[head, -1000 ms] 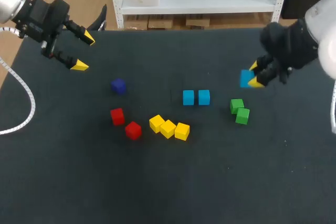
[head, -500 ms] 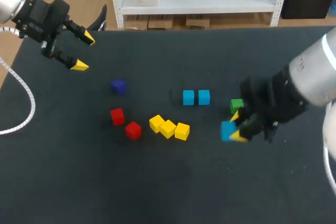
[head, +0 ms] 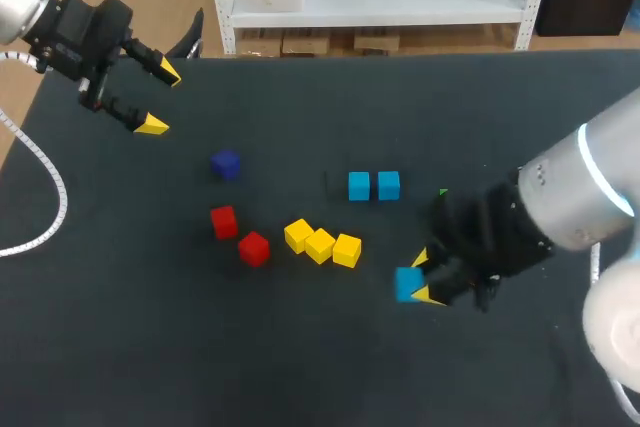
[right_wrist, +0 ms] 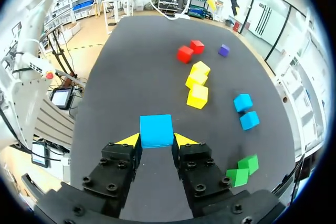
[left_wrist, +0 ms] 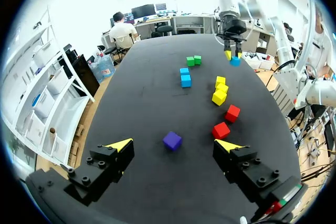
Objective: Place the blue cubes, place green cubes on the blue cubes, place the yellow cubes on the green cubes, then place the red cubes on the yellow cubes, and place purple cube on the red cubes.
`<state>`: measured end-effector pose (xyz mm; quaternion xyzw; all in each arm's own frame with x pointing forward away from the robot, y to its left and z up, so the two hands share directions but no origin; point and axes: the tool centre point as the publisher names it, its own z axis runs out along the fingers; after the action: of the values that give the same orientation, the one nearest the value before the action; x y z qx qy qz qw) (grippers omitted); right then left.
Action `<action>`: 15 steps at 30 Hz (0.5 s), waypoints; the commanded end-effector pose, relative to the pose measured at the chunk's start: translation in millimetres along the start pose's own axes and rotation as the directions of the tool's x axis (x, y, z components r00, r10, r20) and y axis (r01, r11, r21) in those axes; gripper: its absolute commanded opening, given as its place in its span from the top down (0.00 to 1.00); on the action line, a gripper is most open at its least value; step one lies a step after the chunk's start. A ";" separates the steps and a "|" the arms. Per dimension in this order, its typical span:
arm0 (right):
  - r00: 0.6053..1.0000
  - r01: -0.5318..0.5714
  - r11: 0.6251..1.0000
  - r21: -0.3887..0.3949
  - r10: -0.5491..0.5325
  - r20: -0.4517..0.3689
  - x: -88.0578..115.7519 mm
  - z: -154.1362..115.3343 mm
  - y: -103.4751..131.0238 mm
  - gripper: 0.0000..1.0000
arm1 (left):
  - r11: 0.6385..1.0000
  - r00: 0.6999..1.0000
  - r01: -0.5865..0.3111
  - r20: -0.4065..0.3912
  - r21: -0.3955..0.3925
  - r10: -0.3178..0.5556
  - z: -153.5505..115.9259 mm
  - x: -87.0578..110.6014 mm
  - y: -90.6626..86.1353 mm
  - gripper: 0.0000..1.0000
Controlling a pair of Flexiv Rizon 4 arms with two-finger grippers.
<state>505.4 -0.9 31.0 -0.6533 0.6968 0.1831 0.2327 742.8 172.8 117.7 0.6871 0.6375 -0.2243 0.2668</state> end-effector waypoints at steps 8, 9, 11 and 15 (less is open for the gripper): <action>1.000 0.020 0.998 -0.056 -0.020 -0.002 -6.7 39.4 -22.8 1.00 | 1.000 1.000 -0.004 0.002 0.000 0.004 0.2 1.2 0.6 0.00; 1.000 0.022 0.998 -0.056 -0.022 -0.003 -7.6 41.1 -23.5 1.00 | 1.000 1.000 -0.004 0.002 0.000 0.004 0.2 1.2 0.6 0.00; 1.000 0.024 0.998 -0.055 -0.024 -0.003 -9.3 43.5 -24.4 1.00 | 1.000 1.000 -0.004 0.002 0.000 0.004 0.2 1.2 0.6 0.00; 1.000 0.029 0.998 -0.059 -0.029 -0.005 -11.0 47.2 -24.9 1.00 | 1.000 1.000 -0.004 0.002 0.000 0.004 0.2 1.2 0.6 0.00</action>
<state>531.5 29.2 2.5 -0.6695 0.6833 0.1956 0.2160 742.8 172.7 117.7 0.6871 0.6375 -0.2243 0.2668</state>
